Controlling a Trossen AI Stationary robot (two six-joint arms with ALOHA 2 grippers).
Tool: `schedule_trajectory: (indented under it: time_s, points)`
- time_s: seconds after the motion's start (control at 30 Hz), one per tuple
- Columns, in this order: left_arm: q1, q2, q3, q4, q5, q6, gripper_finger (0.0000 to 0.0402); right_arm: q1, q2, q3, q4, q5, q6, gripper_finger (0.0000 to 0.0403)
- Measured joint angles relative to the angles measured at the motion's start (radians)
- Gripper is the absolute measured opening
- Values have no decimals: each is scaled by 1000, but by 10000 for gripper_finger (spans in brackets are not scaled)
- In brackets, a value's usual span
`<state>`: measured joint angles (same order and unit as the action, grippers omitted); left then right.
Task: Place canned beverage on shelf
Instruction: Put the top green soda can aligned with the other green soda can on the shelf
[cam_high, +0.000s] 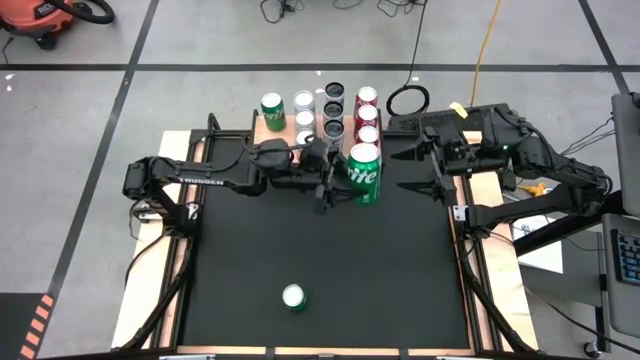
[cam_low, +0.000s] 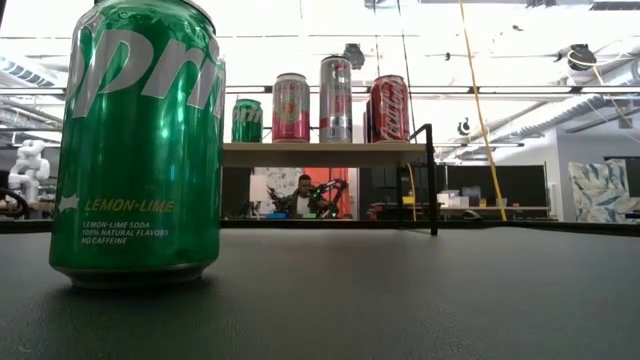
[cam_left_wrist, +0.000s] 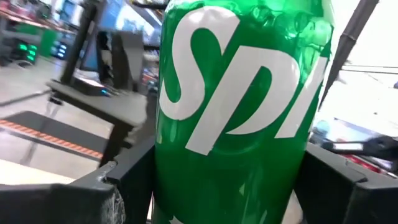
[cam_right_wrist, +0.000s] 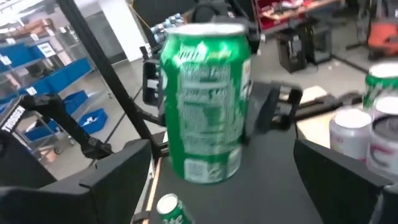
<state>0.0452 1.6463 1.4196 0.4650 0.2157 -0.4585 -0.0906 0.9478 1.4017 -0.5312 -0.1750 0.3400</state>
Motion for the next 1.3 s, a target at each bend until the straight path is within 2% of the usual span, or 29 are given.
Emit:
schedule_trajectory:
  time_s: [0.2, 0.63, 0.77, 1.1, 1.3]
  points:
    - [0, -1, 37, 1, -86, 55, 297, 0, 22, 0, -44, 21, 71, 373]
    - [-2, 0, 62, -6, -236, 102, 297, 0, 87, 0, 18, 54, 17, 374]
    - [-6, 0, 62, -3, -293, 114, 297, 1, 109, 0, 36, 67, 15, 389]
    - [-24, 0, 62, -31, -317, 133, 297, 1, 160, 0, 76, 101, -5, 399]
    - [-46, 0, 61, -33, -382, 156, 297, 1, 181, 0, 127, 101, -39, 398]
